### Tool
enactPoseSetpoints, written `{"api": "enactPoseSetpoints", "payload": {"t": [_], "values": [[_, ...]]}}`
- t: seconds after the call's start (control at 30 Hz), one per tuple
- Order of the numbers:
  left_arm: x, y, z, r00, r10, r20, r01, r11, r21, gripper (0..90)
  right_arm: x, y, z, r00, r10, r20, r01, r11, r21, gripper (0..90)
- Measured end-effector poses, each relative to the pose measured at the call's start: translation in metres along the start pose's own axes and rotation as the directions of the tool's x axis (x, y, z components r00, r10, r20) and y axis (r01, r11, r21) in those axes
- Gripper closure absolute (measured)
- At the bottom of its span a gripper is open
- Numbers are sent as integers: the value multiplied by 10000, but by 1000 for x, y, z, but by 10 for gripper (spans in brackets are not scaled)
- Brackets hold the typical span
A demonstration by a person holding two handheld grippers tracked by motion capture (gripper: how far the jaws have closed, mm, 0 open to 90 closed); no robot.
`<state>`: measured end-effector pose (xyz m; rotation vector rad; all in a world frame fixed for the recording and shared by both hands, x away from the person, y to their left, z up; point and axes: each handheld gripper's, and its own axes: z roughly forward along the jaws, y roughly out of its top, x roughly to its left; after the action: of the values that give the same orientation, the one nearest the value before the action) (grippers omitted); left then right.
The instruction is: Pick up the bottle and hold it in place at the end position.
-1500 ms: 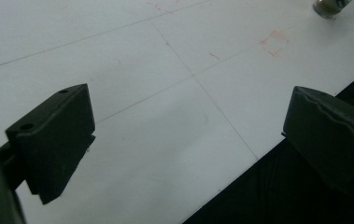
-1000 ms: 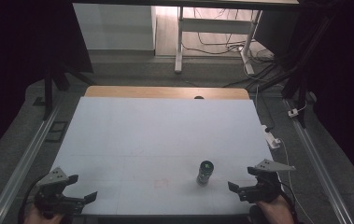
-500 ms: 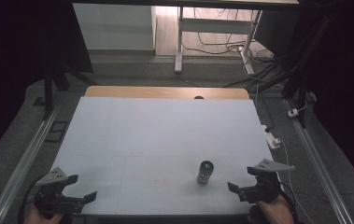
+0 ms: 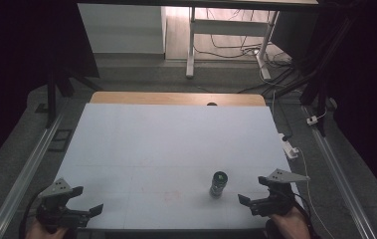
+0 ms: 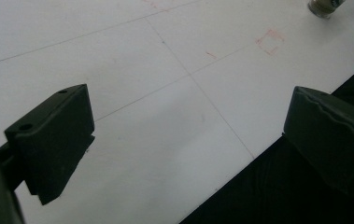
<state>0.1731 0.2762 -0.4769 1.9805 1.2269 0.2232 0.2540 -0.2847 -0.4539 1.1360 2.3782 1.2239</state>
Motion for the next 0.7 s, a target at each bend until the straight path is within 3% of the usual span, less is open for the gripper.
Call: {"api": "enactPoseSetpoints", "payload": {"t": [0.7], "values": [[1,0,0,10000,-58,36,58,10000,22,30,9,11,26,9959,-554,-713,555,9985,-1,0]]}}
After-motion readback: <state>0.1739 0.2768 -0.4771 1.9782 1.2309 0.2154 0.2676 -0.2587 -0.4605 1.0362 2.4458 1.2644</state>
